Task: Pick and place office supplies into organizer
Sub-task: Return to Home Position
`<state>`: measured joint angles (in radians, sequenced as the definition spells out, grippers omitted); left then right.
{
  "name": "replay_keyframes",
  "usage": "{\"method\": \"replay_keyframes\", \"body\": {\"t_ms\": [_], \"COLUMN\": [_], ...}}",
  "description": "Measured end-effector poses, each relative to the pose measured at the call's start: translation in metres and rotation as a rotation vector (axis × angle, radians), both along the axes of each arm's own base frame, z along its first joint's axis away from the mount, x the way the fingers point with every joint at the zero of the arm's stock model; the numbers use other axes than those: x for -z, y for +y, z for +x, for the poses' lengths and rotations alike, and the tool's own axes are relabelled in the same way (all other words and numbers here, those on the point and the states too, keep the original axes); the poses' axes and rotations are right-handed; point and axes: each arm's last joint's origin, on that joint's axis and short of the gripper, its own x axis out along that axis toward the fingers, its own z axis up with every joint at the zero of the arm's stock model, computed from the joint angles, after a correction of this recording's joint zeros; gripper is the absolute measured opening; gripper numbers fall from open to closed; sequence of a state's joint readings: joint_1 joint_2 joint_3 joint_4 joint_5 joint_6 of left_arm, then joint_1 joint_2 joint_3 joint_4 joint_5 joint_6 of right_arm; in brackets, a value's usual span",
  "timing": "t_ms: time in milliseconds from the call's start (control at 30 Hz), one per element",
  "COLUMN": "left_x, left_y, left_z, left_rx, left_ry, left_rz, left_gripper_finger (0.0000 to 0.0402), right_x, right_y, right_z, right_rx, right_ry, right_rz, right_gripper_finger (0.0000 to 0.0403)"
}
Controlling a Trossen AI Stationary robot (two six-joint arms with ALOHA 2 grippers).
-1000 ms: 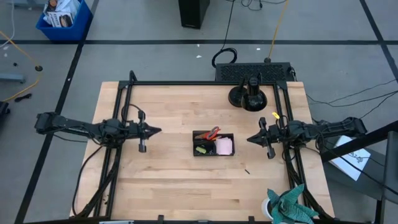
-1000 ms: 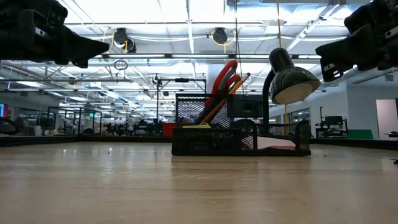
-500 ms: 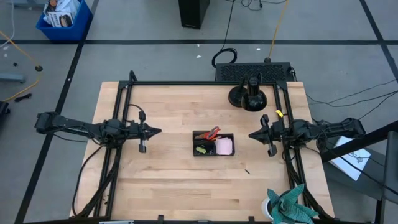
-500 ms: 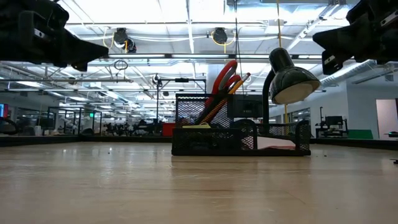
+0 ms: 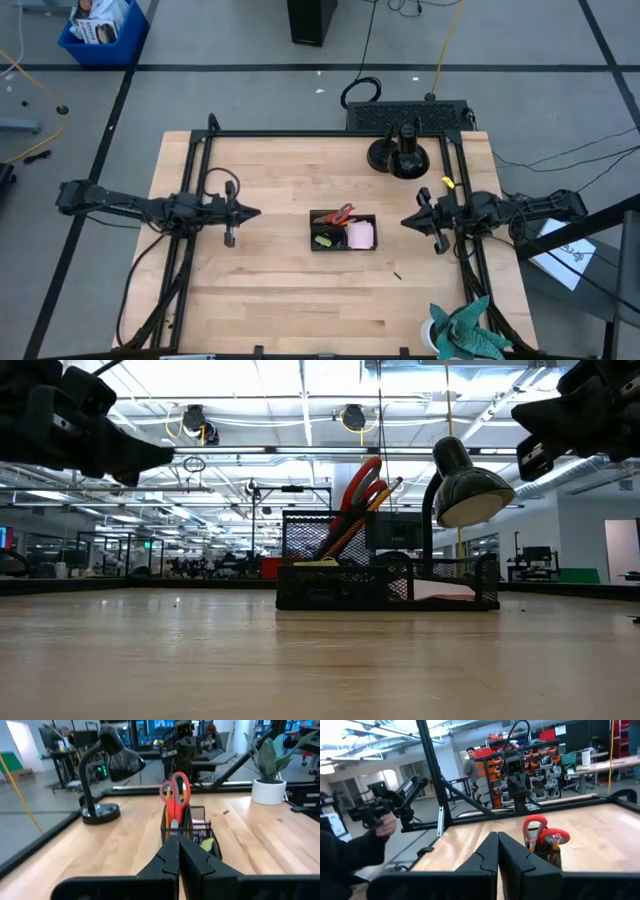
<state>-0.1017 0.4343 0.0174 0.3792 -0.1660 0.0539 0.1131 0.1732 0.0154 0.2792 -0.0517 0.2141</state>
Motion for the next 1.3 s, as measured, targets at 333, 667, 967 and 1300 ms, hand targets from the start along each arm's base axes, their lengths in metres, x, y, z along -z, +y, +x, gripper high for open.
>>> {"method": "replay_keyframes", "body": {"t_ms": [333,667,967,1300], "left_x": [-0.0007,0.0008,0.0007,0.0008], "left_y": [0.0001,0.0012,0.0012,0.0012], "left_z": [-0.0006,-0.0006,-0.0006,-0.0006], "left_rx": [0.008,-0.024,-0.024,-0.024], "left_ry": [-0.003,0.011,0.010,0.010], "left_rz": [0.029,0.005,-0.008,-0.006], "left_gripper_finger": [0.0001,0.0018,0.0008,0.0025], "right_x": [0.0034,0.0018,0.0019,0.0019], "right_y": [-0.0005,-0.0038,-0.0037,-0.0037], "right_z": [0.0004,0.0005,0.0005,0.0005], "right_rx": [0.015,0.129,0.129,0.128], "right_ry": [0.045,0.021,0.021,0.020], "right_rz": [0.059,0.030,0.019,0.019], "right_gripper_finger": [0.0000,0.0000,0.0000,0.0000]}}
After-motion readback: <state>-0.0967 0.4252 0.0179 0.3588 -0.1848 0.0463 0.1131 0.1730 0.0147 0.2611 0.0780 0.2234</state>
